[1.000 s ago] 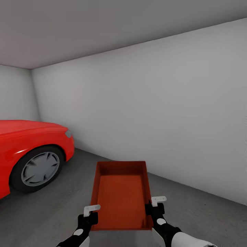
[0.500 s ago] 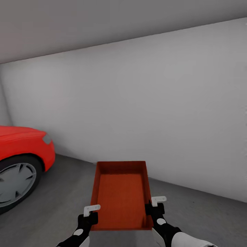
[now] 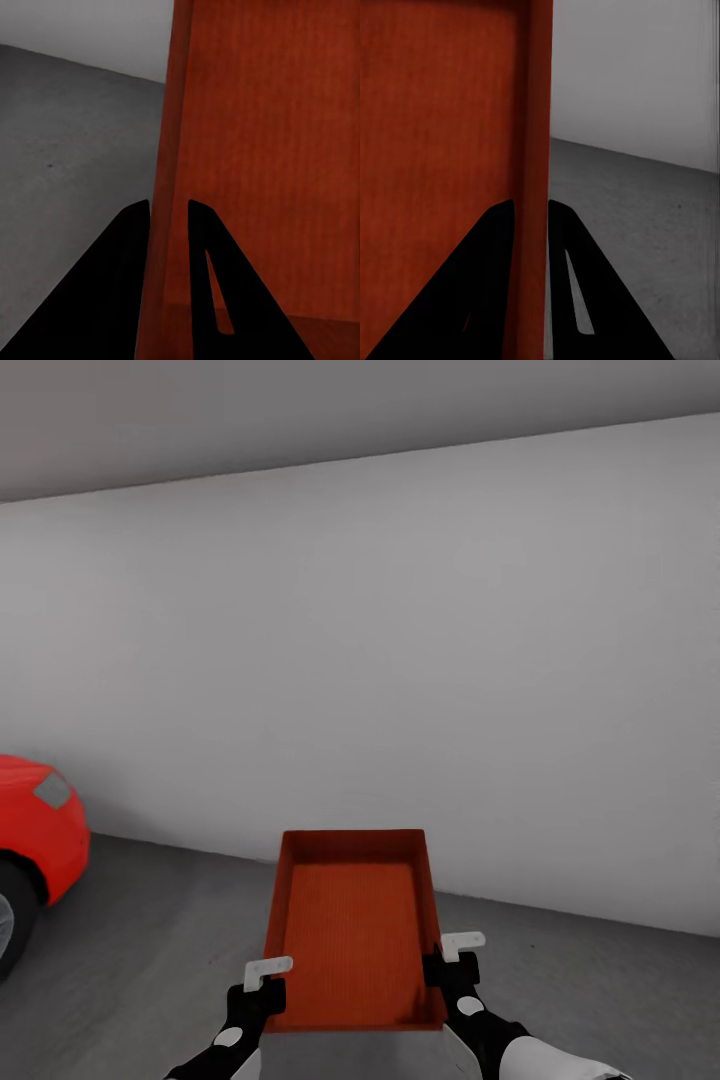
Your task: Move the two storage containers from the living room to the garage. In the garage, place one container on the floor and stack the other container on top of it (either order is fine).
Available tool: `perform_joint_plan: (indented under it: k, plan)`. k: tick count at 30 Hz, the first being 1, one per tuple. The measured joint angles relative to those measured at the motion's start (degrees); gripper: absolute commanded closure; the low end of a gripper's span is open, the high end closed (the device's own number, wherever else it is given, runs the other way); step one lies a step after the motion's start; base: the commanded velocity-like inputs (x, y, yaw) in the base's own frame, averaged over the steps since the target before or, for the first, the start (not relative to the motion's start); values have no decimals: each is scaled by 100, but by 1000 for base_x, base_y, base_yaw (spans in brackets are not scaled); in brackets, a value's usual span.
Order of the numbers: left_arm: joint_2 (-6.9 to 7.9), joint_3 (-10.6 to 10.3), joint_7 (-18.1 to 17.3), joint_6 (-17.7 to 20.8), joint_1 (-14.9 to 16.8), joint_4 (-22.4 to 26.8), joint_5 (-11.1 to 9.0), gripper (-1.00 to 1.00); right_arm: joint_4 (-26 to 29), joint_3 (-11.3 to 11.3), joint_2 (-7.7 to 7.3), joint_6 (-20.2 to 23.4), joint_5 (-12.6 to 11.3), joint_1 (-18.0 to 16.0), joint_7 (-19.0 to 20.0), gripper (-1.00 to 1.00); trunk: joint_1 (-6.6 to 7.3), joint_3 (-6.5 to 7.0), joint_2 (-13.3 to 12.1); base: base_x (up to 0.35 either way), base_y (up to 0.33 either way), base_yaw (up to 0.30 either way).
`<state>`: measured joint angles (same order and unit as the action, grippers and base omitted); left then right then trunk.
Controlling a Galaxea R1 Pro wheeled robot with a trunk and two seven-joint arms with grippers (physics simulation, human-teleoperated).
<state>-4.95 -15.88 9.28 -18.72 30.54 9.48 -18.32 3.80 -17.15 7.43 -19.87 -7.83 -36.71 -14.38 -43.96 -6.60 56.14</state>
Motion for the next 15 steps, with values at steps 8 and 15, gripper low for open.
perform_joint_plan:
  k: [8,15]
  plan:
    - [0,4,3,1,0,1,8,100,1,1,0,0,1,0,0,100,0,0,0,321,109,-282]
    - [0,6,3,-1,0,1,10,100,0,-1,0,0,0,-2,0,100,0,0,0,321,109,-282]
